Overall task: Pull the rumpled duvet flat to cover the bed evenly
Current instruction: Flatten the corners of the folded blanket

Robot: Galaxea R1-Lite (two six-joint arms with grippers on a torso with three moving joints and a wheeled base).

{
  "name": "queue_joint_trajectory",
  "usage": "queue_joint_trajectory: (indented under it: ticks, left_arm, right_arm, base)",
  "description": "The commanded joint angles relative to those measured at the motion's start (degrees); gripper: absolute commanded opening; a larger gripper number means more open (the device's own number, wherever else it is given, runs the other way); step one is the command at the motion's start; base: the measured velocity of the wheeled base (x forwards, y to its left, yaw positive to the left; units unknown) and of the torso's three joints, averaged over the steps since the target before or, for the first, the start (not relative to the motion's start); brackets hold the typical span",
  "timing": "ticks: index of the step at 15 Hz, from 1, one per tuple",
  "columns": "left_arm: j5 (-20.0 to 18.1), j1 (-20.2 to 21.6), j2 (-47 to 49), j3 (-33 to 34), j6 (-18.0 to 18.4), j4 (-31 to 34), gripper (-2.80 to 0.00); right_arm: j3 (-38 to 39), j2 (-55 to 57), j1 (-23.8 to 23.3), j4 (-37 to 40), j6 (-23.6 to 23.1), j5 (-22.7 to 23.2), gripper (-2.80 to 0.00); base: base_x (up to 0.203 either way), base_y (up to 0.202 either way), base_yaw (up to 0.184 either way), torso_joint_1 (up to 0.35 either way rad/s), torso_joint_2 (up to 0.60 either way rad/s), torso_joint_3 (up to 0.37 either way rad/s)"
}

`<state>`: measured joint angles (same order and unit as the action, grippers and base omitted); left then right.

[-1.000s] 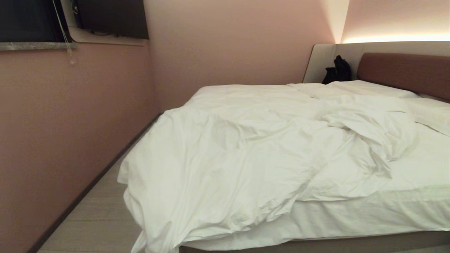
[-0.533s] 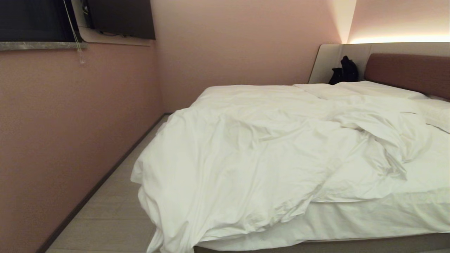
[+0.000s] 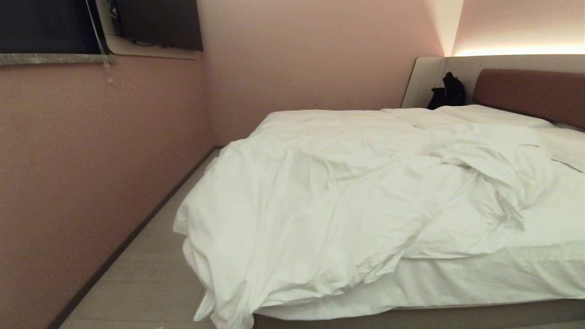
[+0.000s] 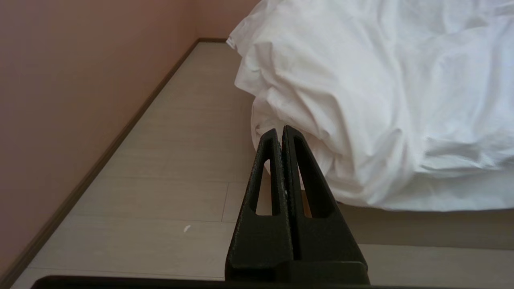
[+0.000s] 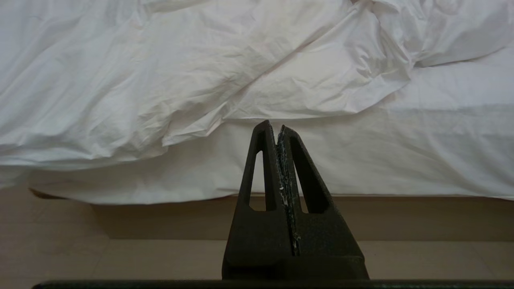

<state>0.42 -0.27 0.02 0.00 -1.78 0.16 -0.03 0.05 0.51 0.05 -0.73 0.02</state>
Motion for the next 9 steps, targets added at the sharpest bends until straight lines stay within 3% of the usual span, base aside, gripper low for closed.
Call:
queue_joint_trajectory:
  ticks: [1, 3, 9]
  left_arm:
    - [0.11, 0.00, -0.02, 0.00, -0.15, 0.10, -2.80]
    - [0.11, 0.00, -0.02, 0.00, -0.42, 0.02, -2.80]
    - [0.11, 0.00, -0.02, 0.00, -0.51, 0.02, -2.80]
  right_arm:
    - [0.03, 0.04, 0.02, -0.05, 0.03, 0.06, -2.80]
    - [0.03, 0.04, 0.02, -0.04, 0.03, 0.06, -2.80]
    - [0.03, 0.04, 0.02, 0.01, 0.03, 0.02, -2.80]
  base:
    - [-0.192, 0.000, 0.001, -0.002, 0.00, 0.007]
    - [-0.158, 0.000, 0.000, -0.002, 0.00, 0.004]
    - [0.000, 0.000, 0.000, 0.000, 0.00, 0.000]
